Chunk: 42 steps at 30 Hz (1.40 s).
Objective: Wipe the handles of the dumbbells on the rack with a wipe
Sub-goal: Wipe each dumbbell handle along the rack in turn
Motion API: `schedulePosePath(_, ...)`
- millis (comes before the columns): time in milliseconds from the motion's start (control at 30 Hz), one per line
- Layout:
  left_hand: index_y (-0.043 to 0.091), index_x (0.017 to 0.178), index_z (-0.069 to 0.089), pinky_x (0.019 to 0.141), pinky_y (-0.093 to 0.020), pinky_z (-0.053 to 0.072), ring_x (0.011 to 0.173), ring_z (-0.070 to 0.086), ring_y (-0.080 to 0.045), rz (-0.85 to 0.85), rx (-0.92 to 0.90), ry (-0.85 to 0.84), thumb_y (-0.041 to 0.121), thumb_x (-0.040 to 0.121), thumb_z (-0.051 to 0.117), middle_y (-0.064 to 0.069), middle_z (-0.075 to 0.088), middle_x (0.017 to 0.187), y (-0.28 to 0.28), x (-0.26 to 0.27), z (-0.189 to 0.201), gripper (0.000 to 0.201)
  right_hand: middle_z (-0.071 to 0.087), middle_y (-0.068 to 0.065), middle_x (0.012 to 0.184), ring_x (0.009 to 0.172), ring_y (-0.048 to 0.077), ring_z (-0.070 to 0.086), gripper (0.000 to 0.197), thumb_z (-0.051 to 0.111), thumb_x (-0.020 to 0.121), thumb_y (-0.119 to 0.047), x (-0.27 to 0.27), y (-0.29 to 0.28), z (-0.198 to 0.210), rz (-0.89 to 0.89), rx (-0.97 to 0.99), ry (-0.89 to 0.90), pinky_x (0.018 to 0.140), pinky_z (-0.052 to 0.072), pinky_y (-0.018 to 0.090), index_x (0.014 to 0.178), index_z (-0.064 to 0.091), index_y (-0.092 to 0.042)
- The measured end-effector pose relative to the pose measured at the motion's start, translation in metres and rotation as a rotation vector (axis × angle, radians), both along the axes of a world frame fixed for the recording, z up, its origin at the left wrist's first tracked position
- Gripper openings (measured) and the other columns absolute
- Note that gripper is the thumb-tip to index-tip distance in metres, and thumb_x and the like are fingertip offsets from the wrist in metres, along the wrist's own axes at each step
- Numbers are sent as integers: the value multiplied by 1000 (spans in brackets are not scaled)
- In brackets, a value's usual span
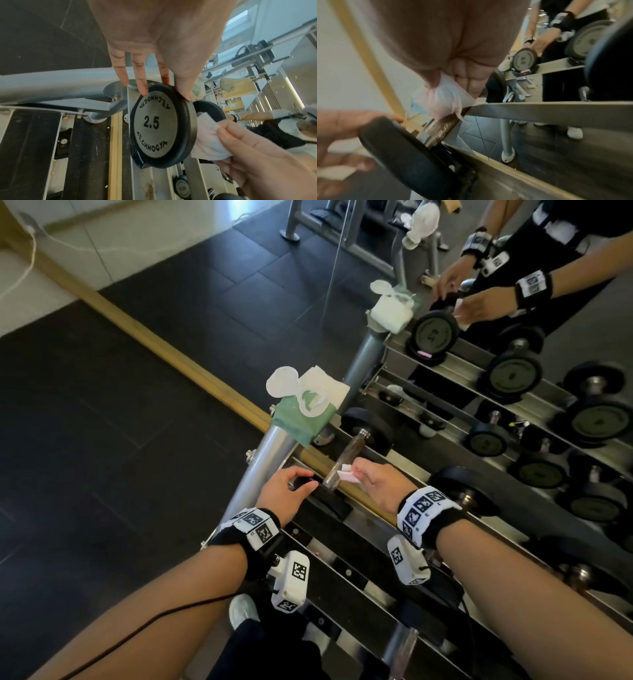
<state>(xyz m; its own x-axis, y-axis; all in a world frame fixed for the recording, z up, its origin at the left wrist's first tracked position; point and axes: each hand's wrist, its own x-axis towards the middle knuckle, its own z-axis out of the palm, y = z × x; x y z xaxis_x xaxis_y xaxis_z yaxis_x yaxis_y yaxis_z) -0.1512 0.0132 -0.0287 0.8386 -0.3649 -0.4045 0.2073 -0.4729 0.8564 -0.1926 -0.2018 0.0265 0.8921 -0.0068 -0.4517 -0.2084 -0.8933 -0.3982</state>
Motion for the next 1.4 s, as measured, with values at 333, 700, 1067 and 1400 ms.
schedulePosePath(333,37,131,55,106,-41,38,127,45,-21,-165,484,-263,49,92,58,6,50,141,-29,-8,31,41,58,-7,80,76,5,54,18,41,105,-26,-52,-56,44,-251,207,-183,68,36,23,94,56,-24)
schedulePosePath(700,43,132,50,111,-50,34,134,37,-21,-298,217,-253,48,92,59,8,51,138,-128,-120,47,41,65,2,85,81,14,59,20,43,104,-26,-142,-150,49,-262,229,-246,75,42,25,100,62,-22)
schedulePosePath(1067,41,131,52,104,-32,44,117,52,-3,-209,83,-123,40,87,69,21,59,117,-148,-159,25,48,68,2,124,111,18,66,34,42,104,-18,-131,-173,25,52,150,-395,103,47,31,131,59,-30)
schedulePosePath(1400,48,111,66,99,-27,43,106,52,12,-264,51,-55,47,84,70,28,63,106,-141,-150,13,26,62,-7,109,88,12,70,39,57,93,-11,-141,-165,-10,340,-250,-177,72,45,17,123,40,-27)
